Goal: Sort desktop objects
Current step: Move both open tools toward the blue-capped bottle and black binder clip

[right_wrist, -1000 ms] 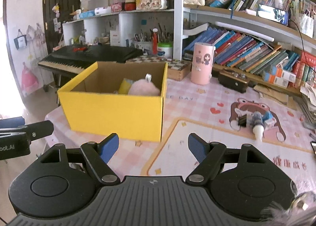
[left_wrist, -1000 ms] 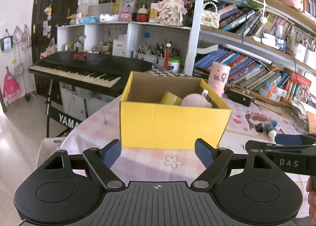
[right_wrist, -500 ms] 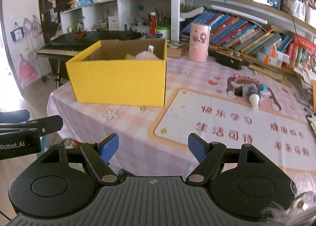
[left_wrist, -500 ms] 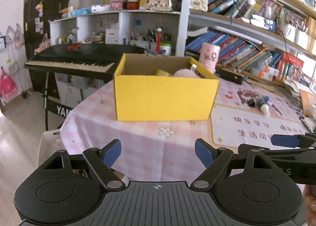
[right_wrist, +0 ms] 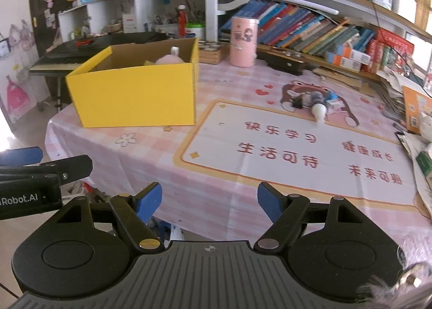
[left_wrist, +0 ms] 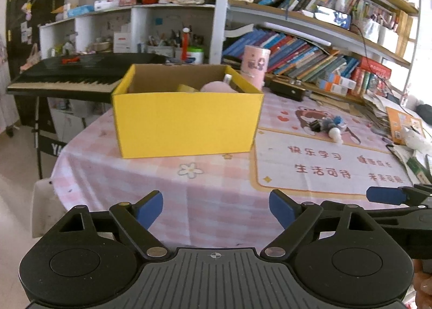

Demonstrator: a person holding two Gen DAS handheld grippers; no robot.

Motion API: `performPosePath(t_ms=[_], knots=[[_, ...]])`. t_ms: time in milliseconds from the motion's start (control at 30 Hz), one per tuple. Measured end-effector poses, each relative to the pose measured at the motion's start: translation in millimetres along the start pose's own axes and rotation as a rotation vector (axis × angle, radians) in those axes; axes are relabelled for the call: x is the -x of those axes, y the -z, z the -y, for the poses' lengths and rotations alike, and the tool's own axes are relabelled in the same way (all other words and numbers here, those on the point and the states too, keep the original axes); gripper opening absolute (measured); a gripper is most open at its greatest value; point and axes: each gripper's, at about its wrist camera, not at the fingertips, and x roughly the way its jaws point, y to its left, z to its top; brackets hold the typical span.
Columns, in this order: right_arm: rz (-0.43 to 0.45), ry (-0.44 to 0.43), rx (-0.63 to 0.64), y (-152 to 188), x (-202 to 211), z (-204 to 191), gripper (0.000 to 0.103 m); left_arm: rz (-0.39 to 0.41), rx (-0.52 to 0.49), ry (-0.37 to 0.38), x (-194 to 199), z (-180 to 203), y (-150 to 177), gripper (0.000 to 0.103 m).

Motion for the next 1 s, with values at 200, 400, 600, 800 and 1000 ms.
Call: performPosePath(t_ms=[200, 400, 600, 800, 1000], knots=[[-0.001, 0.047, -0.035, 1, 2, 18, 0.077, -0.009, -0.031, 0.051, -12, 17, -4, 0.088], [-0.001, 0.093, -0.078, 1, 1, 43, 0.077, -0.02, -0.068, 0.098, -26, 41, -11, 0.088], [-0.004, 0.129, -0.108, -1, -1, 71, 0.077, -0.03, -0.101, 0.137, -41, 67, -18, 0.089], [-0.008, 0.141, -0.121, -8, -8, 97, 0.077, -0.041, -0.112, 0.148, -55, 88, -26, 0.089], [-0.014, 0.138, -0.125, -18, -19, 120, 0.077, -0.051, -0.116, 0.144, -71, 107, -35, 0.089]])
